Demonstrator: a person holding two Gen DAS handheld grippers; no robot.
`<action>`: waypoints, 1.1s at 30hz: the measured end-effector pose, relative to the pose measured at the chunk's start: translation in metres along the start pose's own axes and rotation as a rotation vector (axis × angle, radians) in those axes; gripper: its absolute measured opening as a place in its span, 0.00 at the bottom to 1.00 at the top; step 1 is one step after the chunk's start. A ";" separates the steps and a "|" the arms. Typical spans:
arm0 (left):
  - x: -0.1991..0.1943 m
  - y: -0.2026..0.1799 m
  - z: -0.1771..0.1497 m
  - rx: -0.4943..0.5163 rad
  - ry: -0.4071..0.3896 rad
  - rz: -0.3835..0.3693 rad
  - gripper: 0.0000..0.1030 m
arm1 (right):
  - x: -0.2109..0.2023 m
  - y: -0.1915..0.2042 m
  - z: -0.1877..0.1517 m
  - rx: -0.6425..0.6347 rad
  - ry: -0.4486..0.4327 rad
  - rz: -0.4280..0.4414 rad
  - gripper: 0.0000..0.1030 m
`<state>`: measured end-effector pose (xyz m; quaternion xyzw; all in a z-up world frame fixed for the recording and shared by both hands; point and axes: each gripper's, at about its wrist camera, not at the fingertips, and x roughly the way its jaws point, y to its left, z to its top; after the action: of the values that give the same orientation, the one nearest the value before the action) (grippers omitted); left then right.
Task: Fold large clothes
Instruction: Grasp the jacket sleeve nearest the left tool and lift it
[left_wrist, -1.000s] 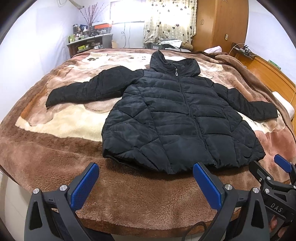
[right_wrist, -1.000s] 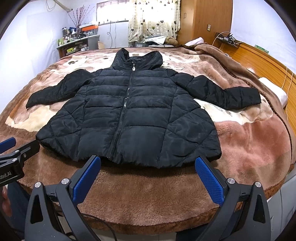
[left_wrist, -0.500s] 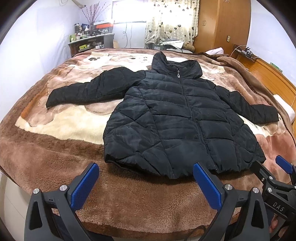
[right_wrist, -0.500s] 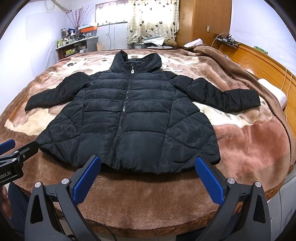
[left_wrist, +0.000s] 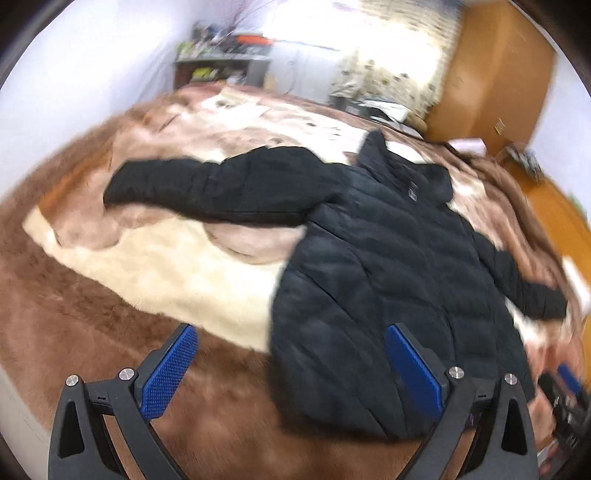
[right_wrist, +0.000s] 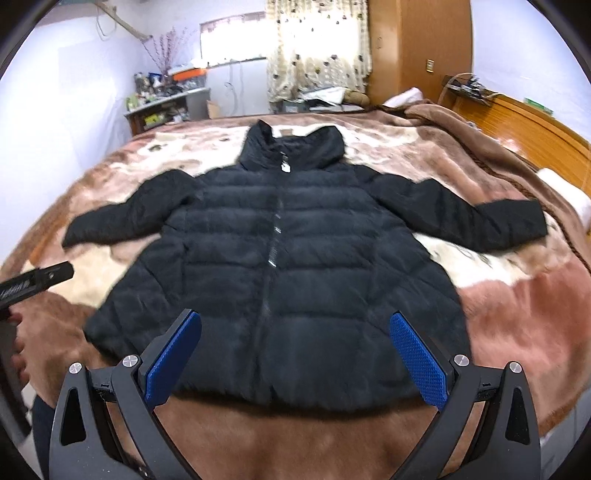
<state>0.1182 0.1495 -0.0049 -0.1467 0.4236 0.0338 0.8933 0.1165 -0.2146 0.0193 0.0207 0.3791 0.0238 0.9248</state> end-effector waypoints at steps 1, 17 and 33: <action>0.006 0.012 0.009 -0.017 -0.008 0.000 1.00 | 0.003 0.003 0.004 -0.005 -0.007 0.011 0.99; 0.141 0.217 0.122 -0.466 0.021 0.100 1.00 | 0.105 0.080 0.077 -0.064 -0.020 0.203 0.99; 0.214 0.258 0.158 -0.712 -0.004 0.115 0.97 | 0.143 0.122 0.080 -0.171 0.003 0.260 0.99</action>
<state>0.3254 0.4277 -0.1344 -0.4243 0.3912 0.2295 0.7837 0.2708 -0.0864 -0.0175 -0.0094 0.3712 0.1756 0.9117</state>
